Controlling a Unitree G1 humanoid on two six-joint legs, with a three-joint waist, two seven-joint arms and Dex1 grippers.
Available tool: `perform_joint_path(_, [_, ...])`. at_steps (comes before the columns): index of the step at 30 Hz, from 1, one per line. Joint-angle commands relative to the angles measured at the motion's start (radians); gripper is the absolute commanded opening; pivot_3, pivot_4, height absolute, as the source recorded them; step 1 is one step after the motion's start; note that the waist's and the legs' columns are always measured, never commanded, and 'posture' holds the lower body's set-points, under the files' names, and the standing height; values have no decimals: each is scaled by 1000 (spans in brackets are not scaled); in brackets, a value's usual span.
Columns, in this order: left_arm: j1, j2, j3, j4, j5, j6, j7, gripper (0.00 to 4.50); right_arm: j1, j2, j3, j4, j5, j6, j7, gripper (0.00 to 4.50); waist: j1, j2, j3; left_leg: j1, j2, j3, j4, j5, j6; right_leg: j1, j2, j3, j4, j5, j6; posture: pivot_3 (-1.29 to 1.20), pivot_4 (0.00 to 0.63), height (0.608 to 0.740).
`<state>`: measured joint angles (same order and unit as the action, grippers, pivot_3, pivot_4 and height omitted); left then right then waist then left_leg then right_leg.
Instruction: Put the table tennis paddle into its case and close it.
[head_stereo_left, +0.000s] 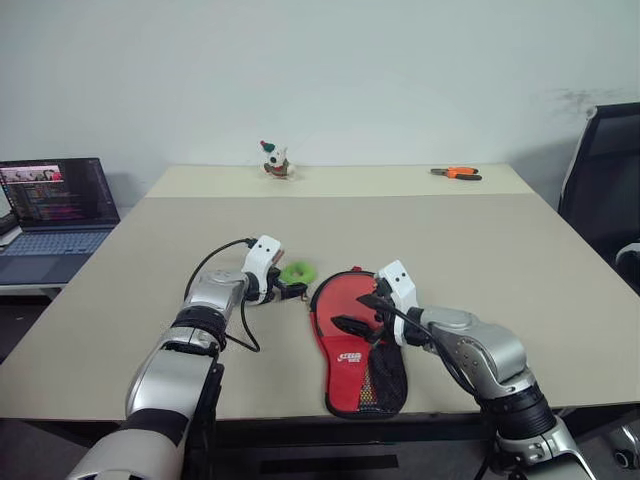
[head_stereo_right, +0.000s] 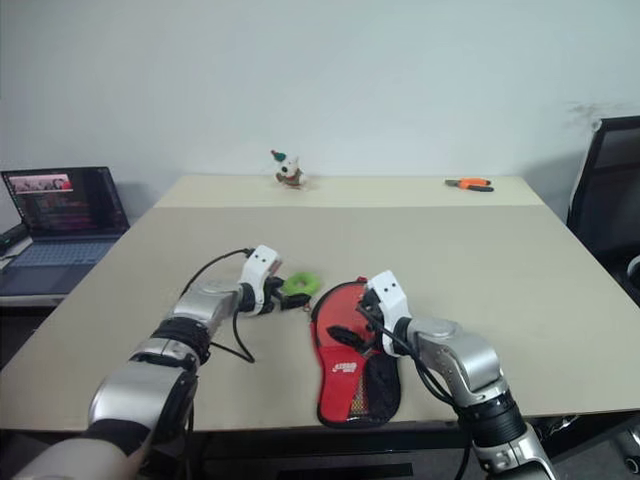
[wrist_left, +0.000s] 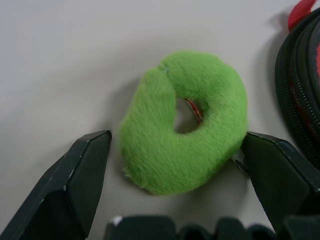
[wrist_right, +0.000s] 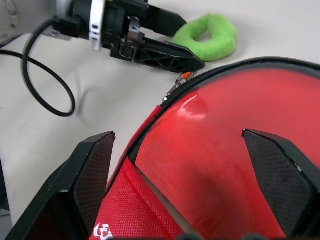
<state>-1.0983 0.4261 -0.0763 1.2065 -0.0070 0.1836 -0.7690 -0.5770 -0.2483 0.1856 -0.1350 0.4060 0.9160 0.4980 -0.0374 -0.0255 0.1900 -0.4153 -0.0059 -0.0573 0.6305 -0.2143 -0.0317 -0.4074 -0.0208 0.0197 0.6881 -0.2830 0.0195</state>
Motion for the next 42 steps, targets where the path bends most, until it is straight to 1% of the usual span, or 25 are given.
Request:
perform_joint_path(1, [-15,-23,-13,40,40,-29,-8,4454,-1,3,-2,-51,-8,-12,-11,4500,1,0,0,0,0,0,0,0,0,0,0,0,0,0,0,0,150,740])
perform_joint_path(4, [-10,-35,-8,47,52,-40,-14,3845,3,-2,8,-57,-26,-27,-17,4500,5,0,0,0,0,-1,1,0,0,1,0,-1,0,0,0,0,150,740])
perform_joint_path(9, [1,-42,0,45,57,-46,-23,2049,0,-7,28,-53,-52,-67,-2,4500,5,0,0,0,-1,-2,1,0,0,1,0,-2,1,0,0,0,150,740])
perform_joint_path(10, [2,-42,1,45,58,-47,-23,1746,-1,-8,38,-48,-58,-77,4,4500,5,0,0,0,0,-2,2,0,0,1,0,-2,1,0,0,0,150,740])
perform_joint_path(13, [3,-41,8,44,59,-48,-18,612,-2,-10,77,-24,-87,-104,23,4500,5,0,0,0,0,-2,3,0,0,1,0,-2,2,0,0,0,150,740])
perform_joint_path(15, [1,-40,13,44,59,-49,-10,93,-1,-10,104,0,-105,-119,37,4500,4,0,0,0,0,-2,4,0,0,1,0,-2,3,0,0,0,150,740])
perform_joint_path(17, [-5,-40,18,44,58,-50,3,73,3,-9,126,20,-118,-127,52,4500,4,0,0,0,0,-2,4,0,0,1,0,-2,4,0,0,0,150,740])
perform_joint_path(21, [-28,-47,40,54,50,-48,65,72,7,-22,197,94,-191,-164,64,4500,4,0,0,0,-1,-3,7,0,0,1,0,-2,6,0,0,0,150,740])
perform_joint_path(25, [-51,-62,52,69,56,-51,113,72,14,-16,215,179,-247,-189,45,4500,3,-1,-1,1,0,-4,13,0,0,3,1,-3,10,0,1,0,150,740])
perform_joint_path(27, [-62,-70,49,79,70,-61,142,72,25,-19,217,195,-259,-187,52,4500,4,-1,-1,1,0,-5,14,0,0,3,1,-4,10,-2,4,0,150,740])
perform_joint_path(32, [-120,-98,21,116,137,-100,255,72,68,-28,232,159,-262,-138,71,4500,5,-3,-2,1,-1,-6,15,1,0,5,1,-4,10,-1,6,0,150,740])
perform_joint_path(38, [-182,-147,4,143,202,-155,377,72,146,-80,304,42,-272,-64,117,4500,6,-6,-5,1,-1,-6,14,1,0,5,1,-4,10,-1,6,0,150,740])
perform_joint_path(42, [-221,-195,-78,156,309,-234,434,72,204,-128,333,-51,-258,-4,136,4500,6,-7,-6,1,-2,-6,14,0,0,5,1,-5,9,-1,6,0,150,740])
